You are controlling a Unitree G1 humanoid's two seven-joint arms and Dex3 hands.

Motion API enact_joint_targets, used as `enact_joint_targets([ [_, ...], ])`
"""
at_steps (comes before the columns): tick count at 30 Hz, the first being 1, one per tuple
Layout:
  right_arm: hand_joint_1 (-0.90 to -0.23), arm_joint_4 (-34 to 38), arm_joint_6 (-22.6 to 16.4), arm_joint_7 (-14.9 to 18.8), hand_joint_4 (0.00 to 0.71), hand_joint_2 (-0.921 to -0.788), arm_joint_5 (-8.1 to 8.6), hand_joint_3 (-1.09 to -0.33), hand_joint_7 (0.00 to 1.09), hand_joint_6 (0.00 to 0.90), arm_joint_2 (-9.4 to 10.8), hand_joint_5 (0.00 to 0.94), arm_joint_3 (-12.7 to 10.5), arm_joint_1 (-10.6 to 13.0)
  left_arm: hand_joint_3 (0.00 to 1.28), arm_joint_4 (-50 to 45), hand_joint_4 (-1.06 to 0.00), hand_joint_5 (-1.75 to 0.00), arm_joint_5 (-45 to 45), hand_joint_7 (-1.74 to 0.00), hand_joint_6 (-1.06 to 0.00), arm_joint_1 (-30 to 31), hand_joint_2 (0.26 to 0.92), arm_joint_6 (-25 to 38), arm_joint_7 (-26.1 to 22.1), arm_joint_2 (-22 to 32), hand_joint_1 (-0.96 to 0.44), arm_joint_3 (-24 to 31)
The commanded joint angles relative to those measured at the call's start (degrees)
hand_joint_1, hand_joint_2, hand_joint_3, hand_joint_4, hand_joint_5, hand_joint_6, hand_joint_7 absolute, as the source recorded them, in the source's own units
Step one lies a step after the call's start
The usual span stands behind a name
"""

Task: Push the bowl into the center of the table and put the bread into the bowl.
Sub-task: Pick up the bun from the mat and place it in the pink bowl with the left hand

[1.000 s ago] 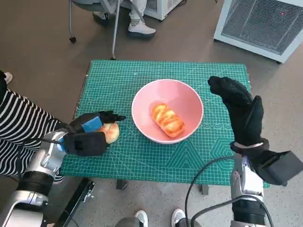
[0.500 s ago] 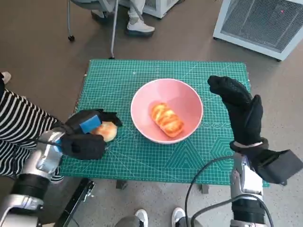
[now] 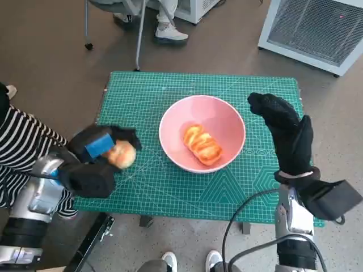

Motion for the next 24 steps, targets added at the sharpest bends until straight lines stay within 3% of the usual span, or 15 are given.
enact_joint_targets([
  [1,-0.799,1.21,0.5,0.4,0.239,-0.921,0.33,-0.774,0.55,-0.001,-0.18,0.006,0.06,0.09,0.06,-4.4,-0.74,-1.14,-1.54,-1.17,-0.59,-1.53,0.92,0.86,0.09,-0.61,0.0,1.62],
  [14,-0.798,1.45,0.2,0.73,0.244,-0.921,0.53,-0.772,0.55,-0.001,-0.19,0.007,-0.02,-0.11,0.07,-11.78,-0.71,-1.17,0.72,-1.18,-0.59,-9.92,0.92,4.2,2.92,-9.36,0.0,-0.76],
  [24,-0.796,1.15,-0.58,0.64,0.244,-0.921,0.29,-0.771,0.56,-0.001,-0.19,0.007,0.0,0.37,0.03,-4.54,-0.8,-1.07,3.96,-1.11,-0.65,-17.69,0.909,3.73,4.4,-16.15,0.0,-6.35],
])
